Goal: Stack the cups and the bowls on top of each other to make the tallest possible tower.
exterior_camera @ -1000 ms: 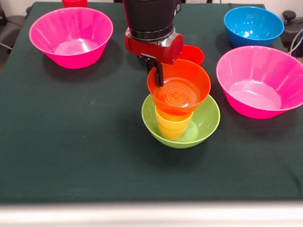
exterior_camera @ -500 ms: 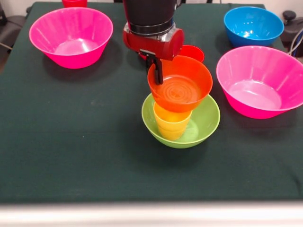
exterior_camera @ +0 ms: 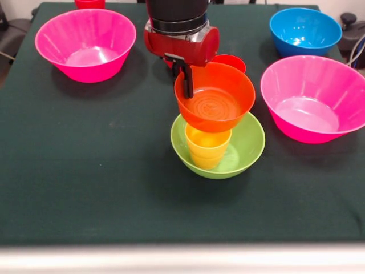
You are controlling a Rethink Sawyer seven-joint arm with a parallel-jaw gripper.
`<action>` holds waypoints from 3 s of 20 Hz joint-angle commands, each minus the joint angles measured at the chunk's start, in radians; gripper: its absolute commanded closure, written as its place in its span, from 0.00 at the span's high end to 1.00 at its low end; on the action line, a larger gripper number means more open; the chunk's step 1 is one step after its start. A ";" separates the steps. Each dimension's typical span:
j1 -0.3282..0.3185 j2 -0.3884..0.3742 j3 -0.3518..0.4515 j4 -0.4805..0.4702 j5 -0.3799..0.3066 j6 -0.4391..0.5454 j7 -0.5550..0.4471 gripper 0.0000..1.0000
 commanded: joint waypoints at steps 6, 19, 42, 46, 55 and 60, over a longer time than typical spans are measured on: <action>0.014 0.043 0.023 -0.039 -0.048 -0.009 -0.012 0.00; 0.019 0.065 0.017 -0.058 -0.055 -0.021 -0.013 0.00; 0.004 0.069 0.024 -0.106 -0.054 0.005 -0.036 0.00; -0.001 0.060 0.036 -0.080 -0.047 0.006 -0.037 0.00; -0.010 0.057 0.061 -0.045 -0.031 -0.017 -0.026 0.00; -0.015 0.064 0.069 -0.054 -0.026 -0.011 -0.033 0.00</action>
